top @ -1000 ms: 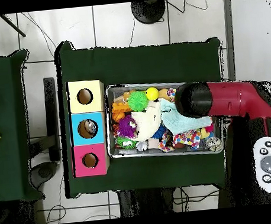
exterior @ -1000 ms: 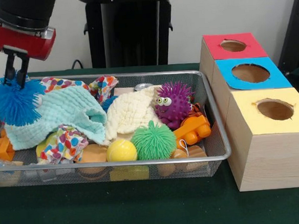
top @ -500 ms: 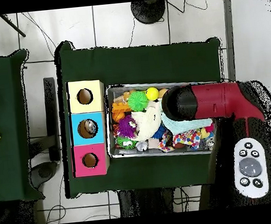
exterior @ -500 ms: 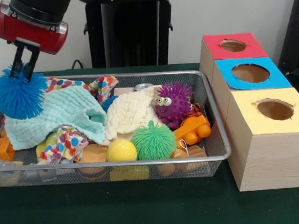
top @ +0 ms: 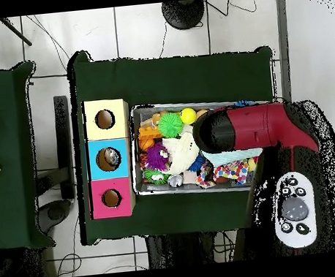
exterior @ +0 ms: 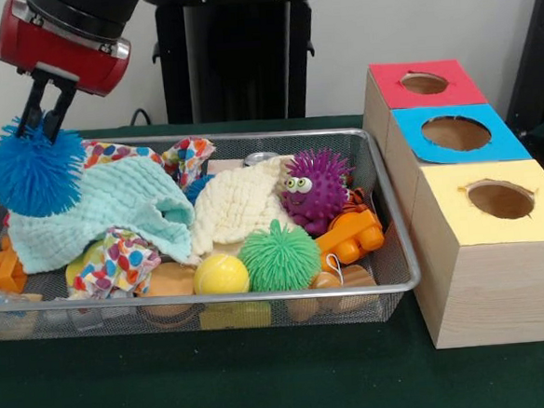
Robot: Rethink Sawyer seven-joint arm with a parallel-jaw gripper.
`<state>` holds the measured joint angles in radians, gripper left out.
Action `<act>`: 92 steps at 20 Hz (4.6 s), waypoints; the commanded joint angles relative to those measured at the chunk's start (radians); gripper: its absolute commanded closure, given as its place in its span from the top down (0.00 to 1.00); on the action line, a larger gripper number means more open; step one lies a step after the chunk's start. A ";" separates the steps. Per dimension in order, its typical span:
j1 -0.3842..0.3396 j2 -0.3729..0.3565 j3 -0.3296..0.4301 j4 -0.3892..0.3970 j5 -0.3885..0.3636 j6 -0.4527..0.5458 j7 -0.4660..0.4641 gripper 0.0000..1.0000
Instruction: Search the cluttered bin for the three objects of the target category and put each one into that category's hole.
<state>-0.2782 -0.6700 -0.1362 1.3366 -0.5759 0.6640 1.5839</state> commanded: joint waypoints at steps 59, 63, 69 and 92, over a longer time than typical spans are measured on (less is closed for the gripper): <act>-0.294 0.027 0.374 0.564 0.652 -0.297 0.185 1.00; -0.338 0.047 0.411 0.581 0.693 -0.285 0.188 1.00; -0.313 0.011 0.316 0.488 0.640 -0.146 0.131 1.00; -0.475 0.176 0.361 0.044 0.442 0.214 -0.144 1.00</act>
<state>-0.7291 -0.5833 0.1331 1.5453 -0.0603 0.7496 1.6228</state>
